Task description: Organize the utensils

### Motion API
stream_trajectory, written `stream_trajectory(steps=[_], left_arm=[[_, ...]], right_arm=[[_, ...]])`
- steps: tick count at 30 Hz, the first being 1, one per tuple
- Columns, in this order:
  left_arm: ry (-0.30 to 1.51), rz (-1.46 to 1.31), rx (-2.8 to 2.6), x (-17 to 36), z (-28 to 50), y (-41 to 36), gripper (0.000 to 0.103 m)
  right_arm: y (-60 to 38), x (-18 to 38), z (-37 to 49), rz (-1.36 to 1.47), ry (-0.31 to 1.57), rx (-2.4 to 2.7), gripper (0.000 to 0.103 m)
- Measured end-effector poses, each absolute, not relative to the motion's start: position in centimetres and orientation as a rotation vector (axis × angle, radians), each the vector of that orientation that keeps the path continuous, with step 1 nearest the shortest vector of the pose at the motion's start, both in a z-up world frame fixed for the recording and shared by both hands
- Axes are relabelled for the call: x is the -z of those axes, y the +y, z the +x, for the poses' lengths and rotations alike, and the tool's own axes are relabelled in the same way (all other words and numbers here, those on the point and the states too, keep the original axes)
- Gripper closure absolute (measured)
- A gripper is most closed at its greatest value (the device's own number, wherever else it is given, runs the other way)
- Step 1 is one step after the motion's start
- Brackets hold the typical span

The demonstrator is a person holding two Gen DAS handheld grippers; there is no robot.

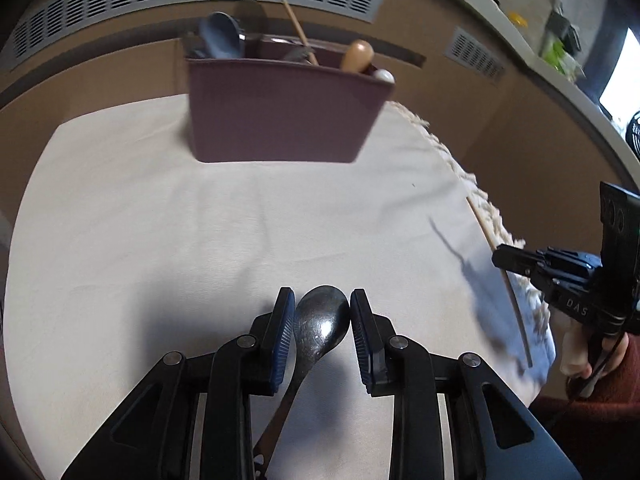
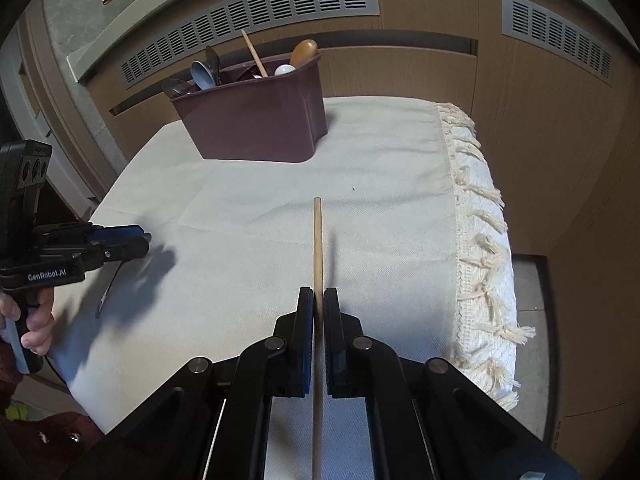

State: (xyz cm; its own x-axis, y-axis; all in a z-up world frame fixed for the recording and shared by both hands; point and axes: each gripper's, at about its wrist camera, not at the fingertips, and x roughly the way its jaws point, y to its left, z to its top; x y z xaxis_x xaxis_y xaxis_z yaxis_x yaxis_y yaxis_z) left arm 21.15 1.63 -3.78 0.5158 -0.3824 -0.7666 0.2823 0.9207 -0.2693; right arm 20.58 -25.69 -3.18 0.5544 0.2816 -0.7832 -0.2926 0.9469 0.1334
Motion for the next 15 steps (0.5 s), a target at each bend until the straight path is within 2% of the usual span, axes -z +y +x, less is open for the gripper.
stream_trajectory(steps=[11,12,13,14,15], left_arm=[[0.761,-0.168,0.381,-1.6,20.3,2.9,0.075],[0.738,-0.174,0.381,-2.3,20.4,3.1,0.081],[0.709,-0.185,0.386,-3.4,20.6,3.3,0.096],[0.694,-0.198,0.389,-4.4,20.8,3.6,0.102],[0.669,-0.219,0.399,-5.6,21.2,4.0,0.102]], right_arm=[[-23.7,1.1,21.6,-0.006,0.852,-0.389,0.099],[-23.6,0.8,21.8,0.0,0.841,-0.394,0.1],[-23.5,0.3,22.0,0.006,0.824,-0.398,0.1],[-23.5,-0.3,22.1,0.014,0.809,-0.4,0.1],[-23.5,-1.1,22.3,0.028,0.788,-0.409,0.099]])
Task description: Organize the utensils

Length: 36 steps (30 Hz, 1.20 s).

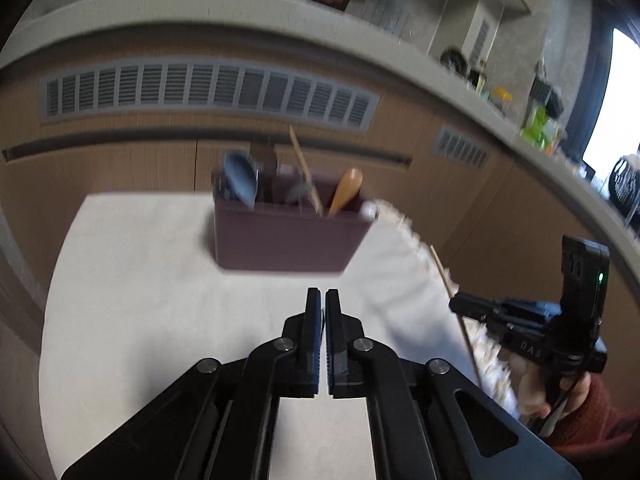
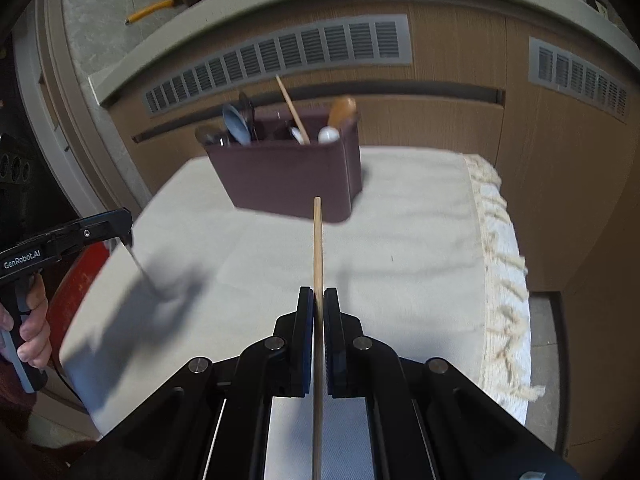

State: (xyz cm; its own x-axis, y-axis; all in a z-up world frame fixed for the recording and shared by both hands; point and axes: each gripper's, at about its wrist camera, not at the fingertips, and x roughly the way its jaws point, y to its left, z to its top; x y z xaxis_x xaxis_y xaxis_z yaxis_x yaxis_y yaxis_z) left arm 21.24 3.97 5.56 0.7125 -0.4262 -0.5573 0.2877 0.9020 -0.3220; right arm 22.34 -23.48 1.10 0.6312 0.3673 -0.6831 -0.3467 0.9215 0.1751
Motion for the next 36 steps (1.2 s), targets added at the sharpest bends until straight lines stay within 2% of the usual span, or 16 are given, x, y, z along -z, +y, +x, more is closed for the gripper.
stream_trajectory(steps=[7,12,20,22,24,26,33,36], left_arm=[[0.477,-0.228,0.414,-13.4,24.7,4.8,0.102],[0.523,-0.208,0.41,-11.8,26.2,4.8,0.101],[0.851,-0.225,0.367,-0.3,25.6,4.1,0.094],[0.901,-0.24,0.392,2.2,23.6,4.0,0.085],[0.915,-0.256,0.404,3.7,21.2,3.8,0.062],[0.927,-0.242,0.414,5.2,18.7,3.4,0.051],[0.83,-0.089,0.173,6.7,15.7,2.1,0.05],[0.864,-0.024,0.163,7.4,15.9,0.9,0.05]], right_arm=[[-22.7,-11.2,25.0,0.029,0.53,-0.447,0.099],[-22.1,-14.4,26.7,-0.025,0.468,-0.432,0.099],[-22.5,-9.3,27.2,-0.04,0.607,-0.426,0.099],[-22.7,-7.3,26.9,-0.046,0.657,-0.432,0.099],[-22.6,-5.2,26.3,-0.059,0.716,-0.444,0.099],[-22.7,-3.8,25.7,-0.061,0.75,-0.45,0.099],[-22.6,-1.3,23.8,-0.036,0.8,-0.469,0.099],[-22.5,-0.8,22.8,-0.023,0.8,-0.458,0.099]])
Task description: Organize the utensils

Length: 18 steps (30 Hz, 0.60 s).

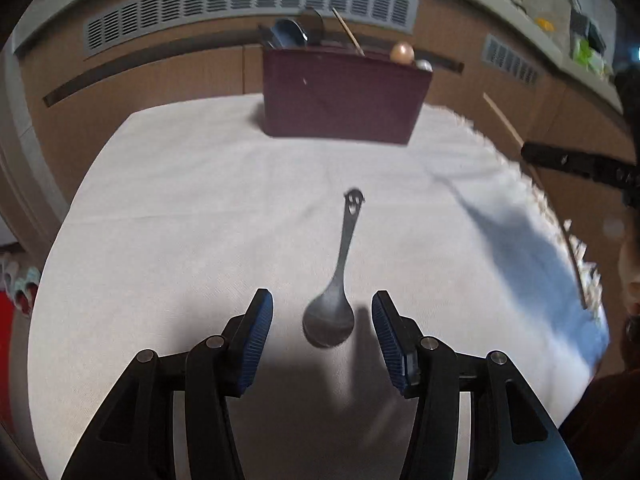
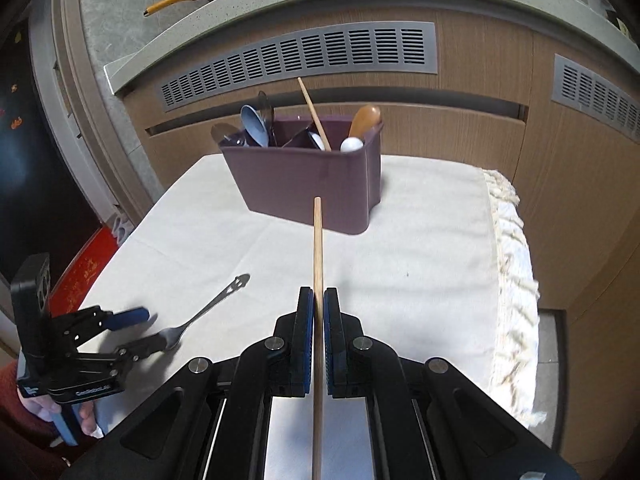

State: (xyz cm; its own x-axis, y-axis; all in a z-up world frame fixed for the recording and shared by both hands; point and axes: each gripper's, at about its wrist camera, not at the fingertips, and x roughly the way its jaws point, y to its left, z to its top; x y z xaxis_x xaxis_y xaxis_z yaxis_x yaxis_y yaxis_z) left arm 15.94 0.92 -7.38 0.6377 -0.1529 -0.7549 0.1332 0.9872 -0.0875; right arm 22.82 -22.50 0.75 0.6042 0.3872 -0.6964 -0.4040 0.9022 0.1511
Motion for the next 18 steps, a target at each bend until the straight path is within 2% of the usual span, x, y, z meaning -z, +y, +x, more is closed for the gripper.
stream_trajectory(steps=[7,10,11,18], left_arm=[[0.86,-0.003,0.127,8.1,15.9,0.7,0.054],[0.845,0.006,0.122,8.1,15.6,0.9,0.072],[0.844,-0.004,0.124,7.9,15.5,1.2,0.074],[0.662,-0.066,0.12,1.2,14.8,3.2,0.074]], right_arm=[[-22.7,-0.6,21.4,-0.012,0.806,-0.436,0.099],[-22.7,-0.7,21.0,-0.017,0.8,-0.427,0.099],[-22.7,-0.8,20.9,-0.016,0.798,-0.425,0.099],[-23.1,-2.0,20.6,0.018,0.756,-0.428,0.099]])
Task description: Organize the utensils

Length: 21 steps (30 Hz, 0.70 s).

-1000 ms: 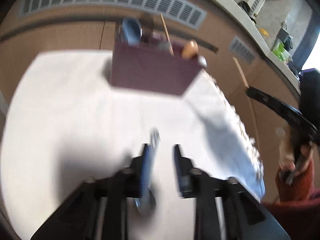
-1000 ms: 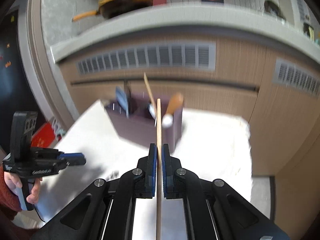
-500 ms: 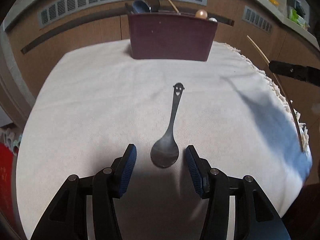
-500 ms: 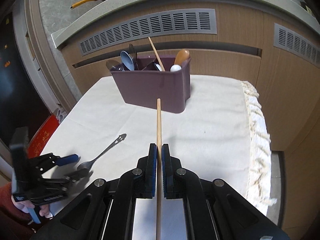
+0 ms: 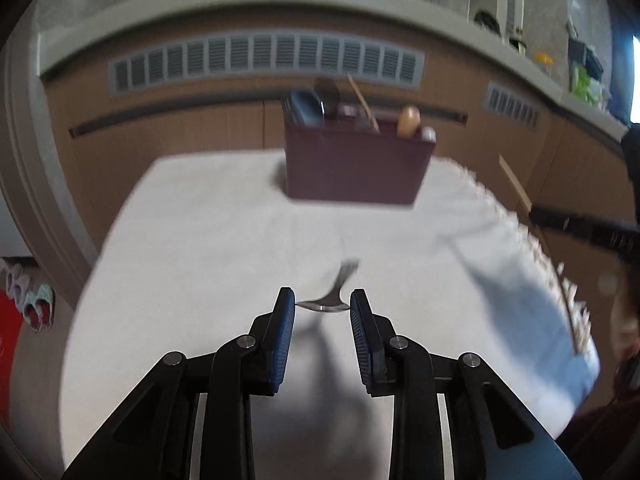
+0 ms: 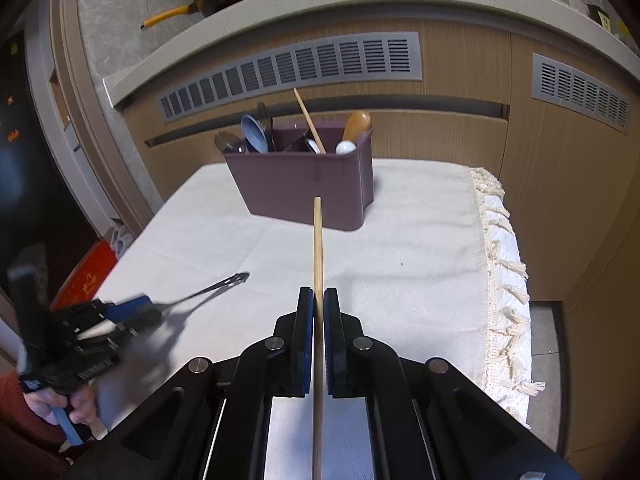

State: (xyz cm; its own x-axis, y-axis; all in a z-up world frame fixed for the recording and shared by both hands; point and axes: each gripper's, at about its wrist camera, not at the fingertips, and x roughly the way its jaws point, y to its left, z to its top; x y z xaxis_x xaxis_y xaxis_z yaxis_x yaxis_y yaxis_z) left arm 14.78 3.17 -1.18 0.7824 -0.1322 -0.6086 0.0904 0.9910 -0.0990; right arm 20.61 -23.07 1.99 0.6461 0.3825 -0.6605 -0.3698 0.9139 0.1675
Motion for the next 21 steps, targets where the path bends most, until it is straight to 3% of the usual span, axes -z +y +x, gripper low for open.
stream_trajectory(steps=[13,21], left_arm=[[0.524,-0.098,0.199,-8.5,19.3,4.4,0.074],[0.409,-0.14,0.273,-16.9,26.0,5.4,0.074]], right_arm=[[-21.9,-3.5,22.3,0.023,0.679,-0.41,0.099],[-20.7,-14.5,26.4,0.114,0.238,-0.384,0.099]])
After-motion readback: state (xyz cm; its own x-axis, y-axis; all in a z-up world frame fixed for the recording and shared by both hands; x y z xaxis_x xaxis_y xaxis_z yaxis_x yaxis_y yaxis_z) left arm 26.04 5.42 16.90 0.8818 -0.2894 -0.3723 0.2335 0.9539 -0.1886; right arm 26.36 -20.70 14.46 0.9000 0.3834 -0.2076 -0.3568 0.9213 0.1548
